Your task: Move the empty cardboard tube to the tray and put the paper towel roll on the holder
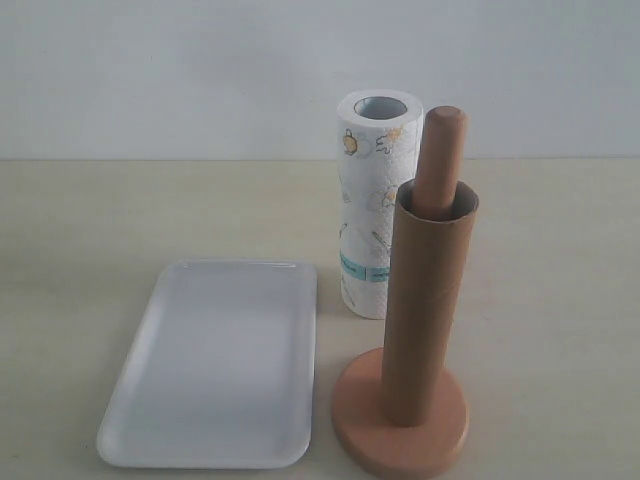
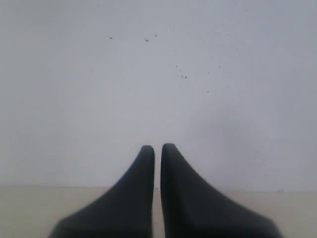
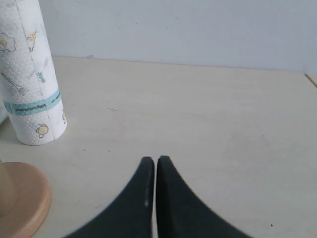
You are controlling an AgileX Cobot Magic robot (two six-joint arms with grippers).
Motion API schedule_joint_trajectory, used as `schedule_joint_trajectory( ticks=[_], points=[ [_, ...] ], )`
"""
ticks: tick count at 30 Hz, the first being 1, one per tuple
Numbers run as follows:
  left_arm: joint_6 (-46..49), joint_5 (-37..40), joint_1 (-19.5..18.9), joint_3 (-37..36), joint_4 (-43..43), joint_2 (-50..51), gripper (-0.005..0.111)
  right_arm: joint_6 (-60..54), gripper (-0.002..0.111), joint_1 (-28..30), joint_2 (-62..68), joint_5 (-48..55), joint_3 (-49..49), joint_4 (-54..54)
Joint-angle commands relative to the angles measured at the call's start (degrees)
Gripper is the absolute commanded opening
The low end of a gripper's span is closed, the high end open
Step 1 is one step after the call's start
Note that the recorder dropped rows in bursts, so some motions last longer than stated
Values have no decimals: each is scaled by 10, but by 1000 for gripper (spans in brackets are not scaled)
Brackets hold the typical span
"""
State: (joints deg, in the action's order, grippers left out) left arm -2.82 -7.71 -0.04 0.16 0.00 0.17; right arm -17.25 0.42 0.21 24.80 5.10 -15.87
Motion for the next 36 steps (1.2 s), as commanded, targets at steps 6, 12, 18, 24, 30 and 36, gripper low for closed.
schedule_joint_trajectory(
  ticks=[6, 12, 18, 24, 30, 36],
  points=[
    [-107, -23, 10, 118, -56, 167, 4, 1, 1, 0, -2, -1, 0, 2],
    [-462, -101, 94, 184, -476, 377, 4, 4, 1, 0, -2, -1, 0, 2],
    [-468, -536, 133, 207, -837, 582, 4, 8, 1, 0, -2, -1, 0, 2],
    [-468, -623, 133, 207, -830, 711, 4, 8, 1, 0, -2, -1, 0, 2],
    [-476, -623, 133, 207, -807, 752, 4, 8, 1, 0, -2, -1, 0, 1],
    [-468, -623, 133, 207, -753, 756, 4, 8, 1, 0, -2, -1, 0, 1]
  ],
)
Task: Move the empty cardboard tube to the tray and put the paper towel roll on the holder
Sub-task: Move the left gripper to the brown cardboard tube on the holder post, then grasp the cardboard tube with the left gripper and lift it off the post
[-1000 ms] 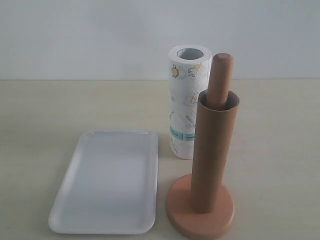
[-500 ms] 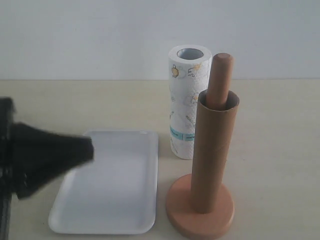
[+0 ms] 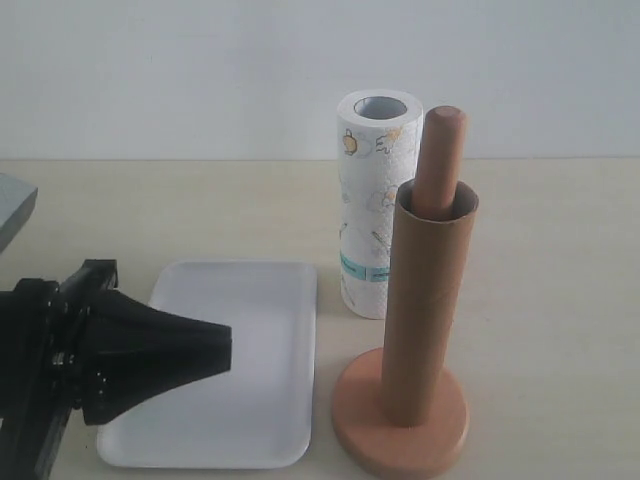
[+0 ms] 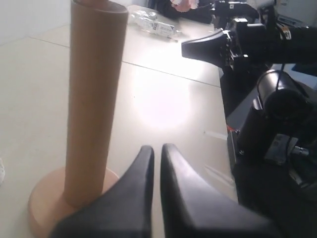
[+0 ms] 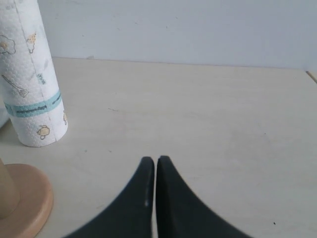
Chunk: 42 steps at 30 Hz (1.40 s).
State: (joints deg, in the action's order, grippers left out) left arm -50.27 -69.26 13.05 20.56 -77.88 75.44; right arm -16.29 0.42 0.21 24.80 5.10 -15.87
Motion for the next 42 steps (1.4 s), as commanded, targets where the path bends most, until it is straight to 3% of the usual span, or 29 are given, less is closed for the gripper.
schedule_joint_trajectory(
  ticks=[1, 6, 8, 11, 14, 16, 23, 42],
  points=[
    [12, -7, 2, 3, 36, 3, 4, -2, 1, 0, -2, -1, 0, 1],
    [11, 21, 2, 3, 79, 14, 5, -2, 1, 0, -2, -1, 0, 1],
    [11, 16, 3, 5, 80, 25, 11, -2, 1, 0, -2, -1, 0, 1],
    [-5, 20, 23, 18, 89, 42, 33, -2, 1, 0, -2, -1, 0, 1],
    [-20, 24, 58, 36, 121, 70, 68, -2, 1, 0, -2, -1, 0, 1],
    [-20, 25, 87, 50, 151, 97, 81, -2, 1, 0, -2, 2, 0, 1],
    [74, 30, 158, 106, 215, 184, 82, -2, 1, 0, -2, 0, 0, 1],
    [127, 94, 241, 292, 263, 351, 82, -2, 1, 0, -2, 0, 0, 1]
  ],
)
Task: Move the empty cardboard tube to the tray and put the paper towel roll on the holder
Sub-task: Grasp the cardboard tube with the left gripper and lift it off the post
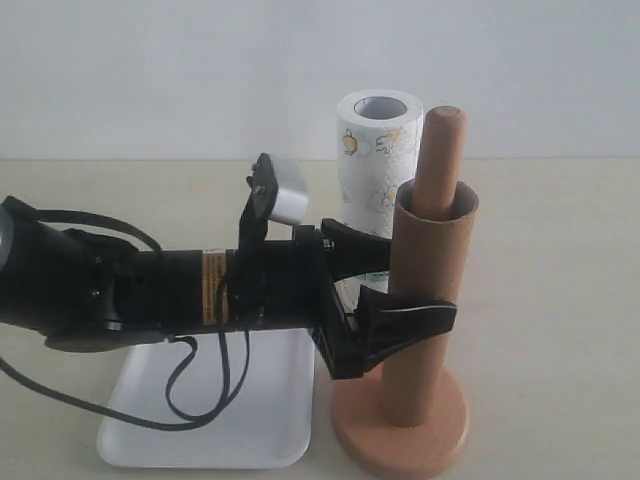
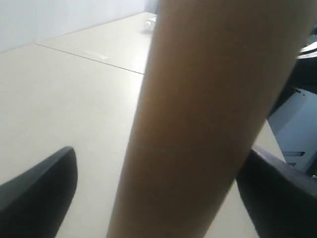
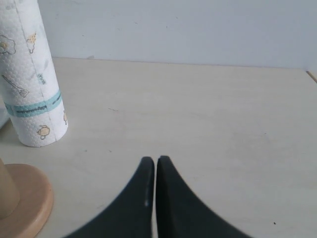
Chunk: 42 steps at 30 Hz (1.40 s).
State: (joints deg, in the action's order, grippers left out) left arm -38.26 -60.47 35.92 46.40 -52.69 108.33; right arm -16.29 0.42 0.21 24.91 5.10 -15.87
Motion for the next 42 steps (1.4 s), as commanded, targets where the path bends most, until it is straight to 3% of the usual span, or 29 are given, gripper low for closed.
schedule_joint_trajectory(
  ticks=[1, 3, 9, 19, 28, 31, 34, 38, 40, 41, 42],
  points=[
    [6, 6, 14, 41, 11, 27, 82, -2, 1, 0, -2, -1, 0, 1],
    [-19, 5, 14, 55, 11, 31, 75, -2, 1, 0, -2, -1, 0, 1],
    [-31, -47, 13, 63, 15, 30, 5, -2, 1, 0, -2, -1, 0, 1],
    [-65, -55, 13, 74, 41, -116, 4, -2, 1, 0, -2, -1, 0, 1],
    [-65, -55, 13, 182, 151, -259, 4, -2, 1, 0, -2, -1, 0, 1],
    [-65, -22, 13, 232, 167, -298, 4, -2, 1, 0, -2, -1, 0, 1],
    [-65, 106, 13, 265, 125, -356, 4, -2, 1, 0, -2, -1, 0, 1],
    [-88, 431, 13, 274, 13, -454, 4, -2, 1, 0, -2, -1, 0, 1],
    [-112, 587, 13, 264, 2, -499, 4, -2, 1, 0, -2, -1, 0, 1],
    [-107, 714, 13, 251, 2, -545, 4, -2, 1, 0, -2, -2, 0, 1],
    [-98, 775, 13, 241, 9, -570, 4, -2, 1, 0, -2, -5, 0, 1]
  ],
)
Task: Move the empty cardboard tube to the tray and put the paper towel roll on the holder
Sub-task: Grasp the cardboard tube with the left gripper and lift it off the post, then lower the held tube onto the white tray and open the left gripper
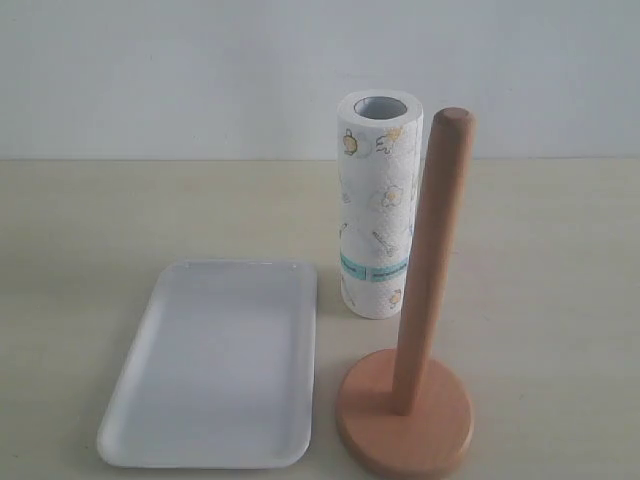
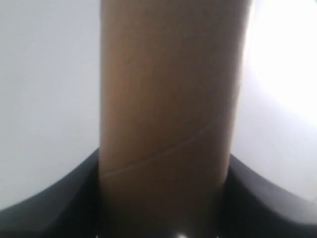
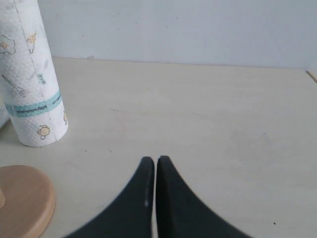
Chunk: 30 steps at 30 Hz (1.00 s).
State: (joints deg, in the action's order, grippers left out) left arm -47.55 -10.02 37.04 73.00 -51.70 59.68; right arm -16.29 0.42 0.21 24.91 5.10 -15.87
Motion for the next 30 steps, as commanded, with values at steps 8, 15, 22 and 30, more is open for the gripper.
schedule_joint_trajectory(
  ticks=[8, 15, 22, 30],
  points=[
    [130, 713, 2, -81, 192, -183, 4, -2, 1, 0, -2, -7, 0, 1],
    [194, 673, 2, -104, 408, 12, 4, -2, 1, 0, -2, -7, 0, 1],
    [210, 672, -7, -22, 474, 296, 4, -2, 1, 0, -2, -7, 0, 1],
    [395, 695, -134, 83, 726, 474, 4, -2, 1, 0, -2, -7, 0, 1]
  ],
)
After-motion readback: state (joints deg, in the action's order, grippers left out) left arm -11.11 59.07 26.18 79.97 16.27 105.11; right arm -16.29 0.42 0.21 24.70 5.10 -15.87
